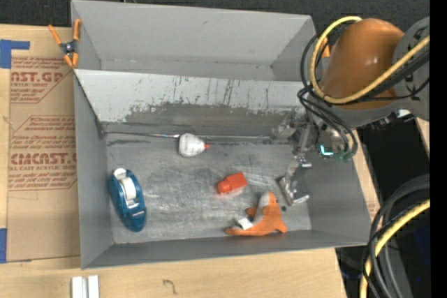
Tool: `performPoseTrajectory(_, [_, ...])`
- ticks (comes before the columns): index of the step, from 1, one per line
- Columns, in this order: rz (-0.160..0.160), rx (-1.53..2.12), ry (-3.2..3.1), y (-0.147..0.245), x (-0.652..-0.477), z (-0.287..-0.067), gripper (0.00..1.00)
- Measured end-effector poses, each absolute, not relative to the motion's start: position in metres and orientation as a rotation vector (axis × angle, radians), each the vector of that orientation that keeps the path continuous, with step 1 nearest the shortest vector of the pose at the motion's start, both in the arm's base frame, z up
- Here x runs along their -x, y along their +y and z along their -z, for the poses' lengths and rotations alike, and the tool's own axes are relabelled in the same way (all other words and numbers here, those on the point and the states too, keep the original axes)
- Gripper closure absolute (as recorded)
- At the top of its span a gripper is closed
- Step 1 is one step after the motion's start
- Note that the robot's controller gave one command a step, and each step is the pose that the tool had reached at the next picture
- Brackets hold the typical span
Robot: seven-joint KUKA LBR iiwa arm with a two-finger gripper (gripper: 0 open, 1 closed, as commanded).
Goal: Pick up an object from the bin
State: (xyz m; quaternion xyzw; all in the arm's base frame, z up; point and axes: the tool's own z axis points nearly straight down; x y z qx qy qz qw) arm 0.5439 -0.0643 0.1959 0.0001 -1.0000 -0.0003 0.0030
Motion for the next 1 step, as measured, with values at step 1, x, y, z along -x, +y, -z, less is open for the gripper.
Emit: performPoseTrajectory(1, [0.000,-0.001,-3.143,-0.0642,-0.5456,-0.1997,0.00])
